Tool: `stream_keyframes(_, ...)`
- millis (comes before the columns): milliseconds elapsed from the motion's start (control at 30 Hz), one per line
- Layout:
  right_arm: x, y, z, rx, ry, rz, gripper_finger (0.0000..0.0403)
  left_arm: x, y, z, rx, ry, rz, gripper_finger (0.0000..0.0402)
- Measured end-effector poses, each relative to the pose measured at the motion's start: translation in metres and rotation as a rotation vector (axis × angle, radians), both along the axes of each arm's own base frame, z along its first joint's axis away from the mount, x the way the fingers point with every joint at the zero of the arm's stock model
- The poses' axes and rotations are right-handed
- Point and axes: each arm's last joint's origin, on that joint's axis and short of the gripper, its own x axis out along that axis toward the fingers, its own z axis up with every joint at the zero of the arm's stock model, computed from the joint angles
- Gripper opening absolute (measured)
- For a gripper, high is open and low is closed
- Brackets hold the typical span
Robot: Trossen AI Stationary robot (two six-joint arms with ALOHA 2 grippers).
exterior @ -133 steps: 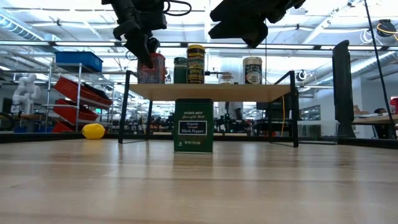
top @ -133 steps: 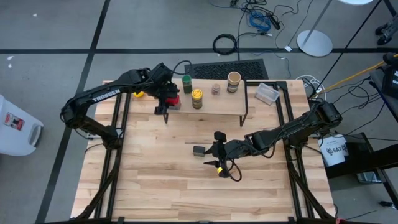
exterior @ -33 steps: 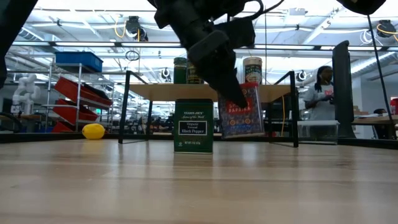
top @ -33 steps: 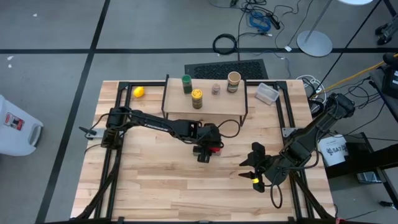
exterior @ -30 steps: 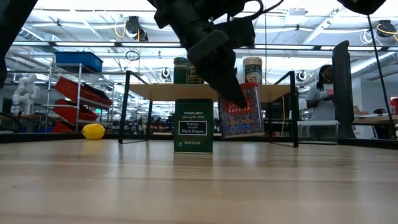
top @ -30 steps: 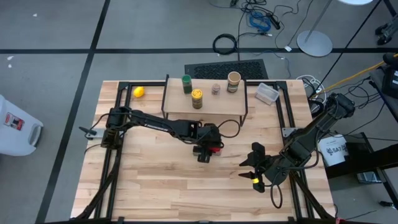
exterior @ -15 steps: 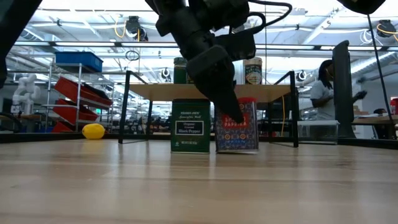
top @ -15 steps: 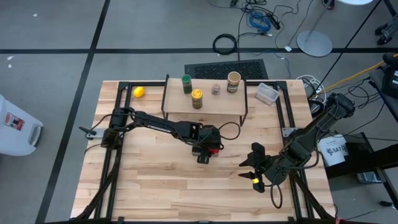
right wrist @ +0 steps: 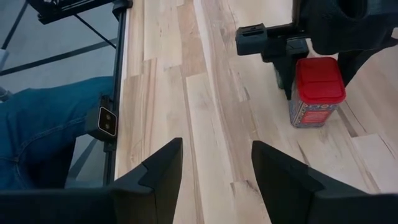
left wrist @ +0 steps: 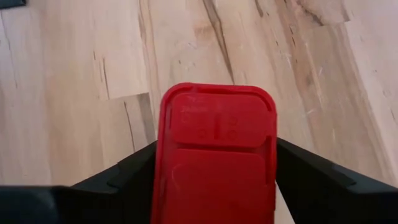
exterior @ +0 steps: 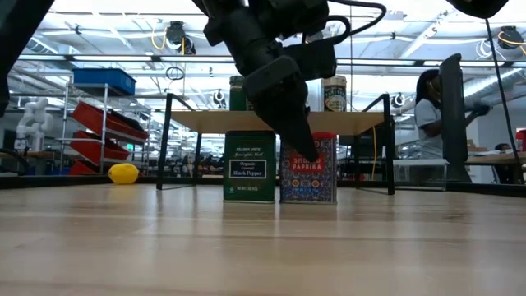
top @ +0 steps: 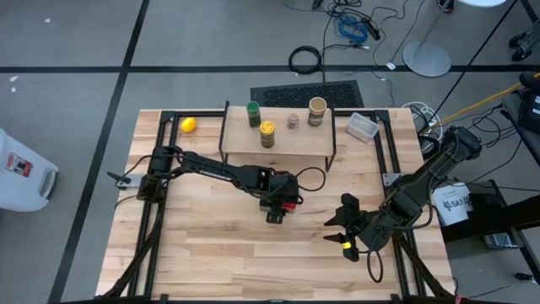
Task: Shelf spices
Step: Remove the red seasoning can from the shelf
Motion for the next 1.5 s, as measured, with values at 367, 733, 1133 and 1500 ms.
stream_keyframes(367,0.003,0.0,-0.005,-0.077,-0.021,-0.059,0.018,-0.002,-0.003,0.053,-0.025,0.013,0.033,0.0295)
stream_keyframes(733,0.047,-0.013,-0.049,-0.297,0.104,-0.157,0.018,-0.05,0.003,0.153,0.017,-0.111,0.065,0.0294)
stream_keyframes(1133,0.084,-0.042,-0.076,-0.321,0.195,-0.174,0.0087,-0.131,0.033,0.237,0.291,-0.316,0.203,0.0294)
stream_keyframes(1500,0.1,-0.062,-0.098,-0.293,0.309,-0.147,0.0002,-0.138,0.082,0.235,0.365,-0.268,0.307,0.0294)
